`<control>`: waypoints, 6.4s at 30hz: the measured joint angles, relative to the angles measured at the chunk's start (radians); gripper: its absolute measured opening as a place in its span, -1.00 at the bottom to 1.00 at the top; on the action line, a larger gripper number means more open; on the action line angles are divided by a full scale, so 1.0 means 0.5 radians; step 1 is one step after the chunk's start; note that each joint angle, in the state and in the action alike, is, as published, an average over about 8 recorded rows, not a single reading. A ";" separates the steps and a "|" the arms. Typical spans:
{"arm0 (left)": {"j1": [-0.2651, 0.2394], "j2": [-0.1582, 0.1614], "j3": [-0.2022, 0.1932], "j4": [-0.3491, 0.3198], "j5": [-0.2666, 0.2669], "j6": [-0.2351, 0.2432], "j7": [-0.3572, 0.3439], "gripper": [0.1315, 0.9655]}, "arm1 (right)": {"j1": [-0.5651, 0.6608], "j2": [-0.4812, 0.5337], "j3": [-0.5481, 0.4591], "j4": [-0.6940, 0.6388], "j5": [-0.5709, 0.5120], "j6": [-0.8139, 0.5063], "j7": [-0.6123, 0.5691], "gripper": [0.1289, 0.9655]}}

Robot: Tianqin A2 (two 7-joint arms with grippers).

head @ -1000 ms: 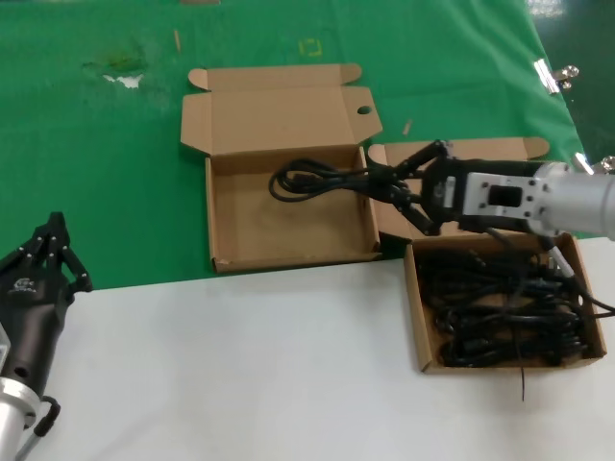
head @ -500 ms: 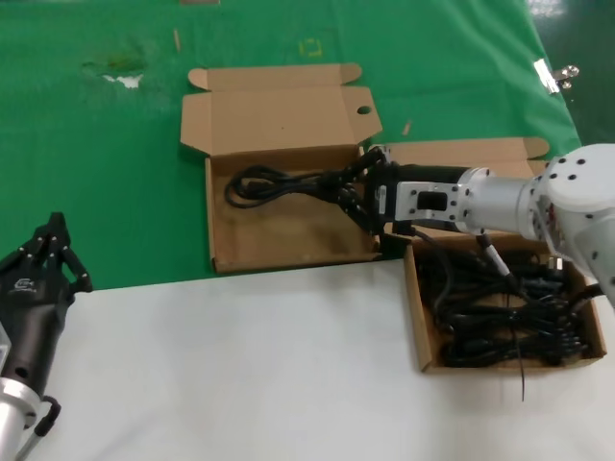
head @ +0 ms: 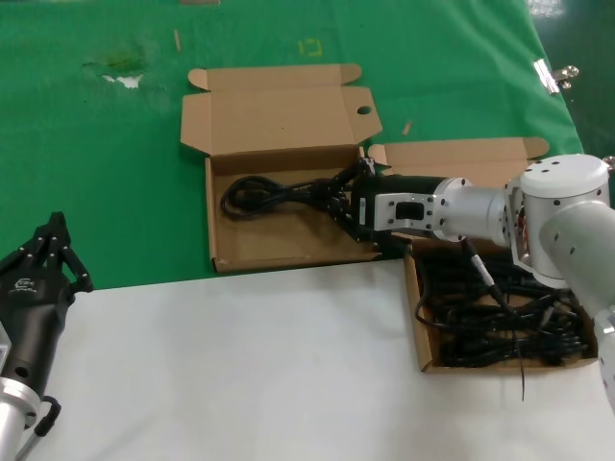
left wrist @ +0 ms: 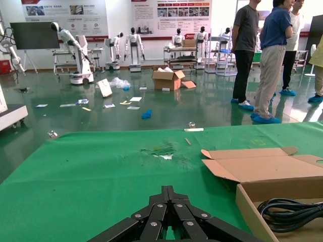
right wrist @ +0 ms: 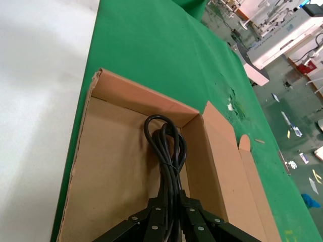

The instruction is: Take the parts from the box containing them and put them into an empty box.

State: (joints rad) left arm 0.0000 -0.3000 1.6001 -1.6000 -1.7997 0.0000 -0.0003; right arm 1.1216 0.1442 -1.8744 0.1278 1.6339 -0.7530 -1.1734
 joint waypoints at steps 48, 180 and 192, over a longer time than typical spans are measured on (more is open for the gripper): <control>0.000 0.000 0.000 0.000 0.000 0.000 0.000 -0.98 | -0.978 0.720 -0.048 2.044 -0.267 0.230 1.497 0.61; 0.000 0.000 0.000 0.000 -0.001 0.000 0.001 1.00 | -2.202 0.326 0.529 2.916 0.312 1.464 2.320 1.00; 0.000 0.000 0.000 0.000 -0.001 0.000 0.001 1.00 | -2.202 0.326 0.529 2.916 0.312 1.464 2.320 1.00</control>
State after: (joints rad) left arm 0.0000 -0.3000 1.6000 -1.6000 -1.8000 0.0000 0.0000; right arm 0.0205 0.3074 -1.6098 1.5858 1.7900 -0.0210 -0.0136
